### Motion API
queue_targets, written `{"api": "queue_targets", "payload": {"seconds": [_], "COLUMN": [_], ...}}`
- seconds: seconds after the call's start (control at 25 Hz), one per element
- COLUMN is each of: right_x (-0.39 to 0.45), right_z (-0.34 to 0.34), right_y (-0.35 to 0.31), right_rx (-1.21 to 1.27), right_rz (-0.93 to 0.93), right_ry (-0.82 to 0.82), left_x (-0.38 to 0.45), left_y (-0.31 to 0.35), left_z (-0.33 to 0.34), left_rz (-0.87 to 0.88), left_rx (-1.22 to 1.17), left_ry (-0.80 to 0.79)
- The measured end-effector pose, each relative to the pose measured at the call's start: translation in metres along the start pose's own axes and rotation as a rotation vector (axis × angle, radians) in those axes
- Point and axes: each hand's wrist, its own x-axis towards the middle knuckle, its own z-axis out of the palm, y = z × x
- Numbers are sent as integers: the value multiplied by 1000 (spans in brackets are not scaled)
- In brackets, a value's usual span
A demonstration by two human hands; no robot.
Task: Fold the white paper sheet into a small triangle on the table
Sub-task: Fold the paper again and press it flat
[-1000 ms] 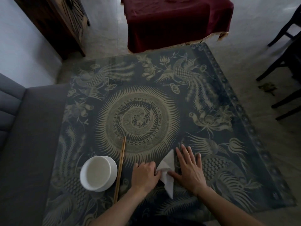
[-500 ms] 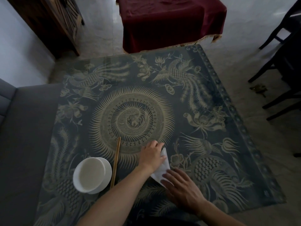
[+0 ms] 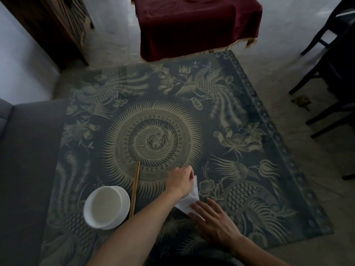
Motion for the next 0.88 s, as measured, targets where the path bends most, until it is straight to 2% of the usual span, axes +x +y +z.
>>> {"api": "queue_targets", "payload": {"seconds": [0.16,0.28,0.36,0.52,0.72,0.8,0.88], "right_x": [2,3,3,4,2,4,7], "right_z": [0,0,-1,0,6,8,8], "right_y": [-1,-3,-4,-4,-2,-2,-1], "right_rx": [-21,-17,-24,-29,-20,-19,-26], "right_rz": [8,23,28,35,27,42,54], "right_ry": [18,49,59,56,25,12,-5], "left_x": [-1,-3,-4,-1,-5,-9,-13], "left_y": [-3,-2,2,5,-1,-7,-17], "left_z": [-4,0,5,5,4,-1,-6], "left_rz": [-43,0,-7,-155,-124,-116,-147], "left_rx": [-139,51,83,-39,-116,-218,-205], "left_ry": [8,-35,-3,-7,-50,-112,-170]}}
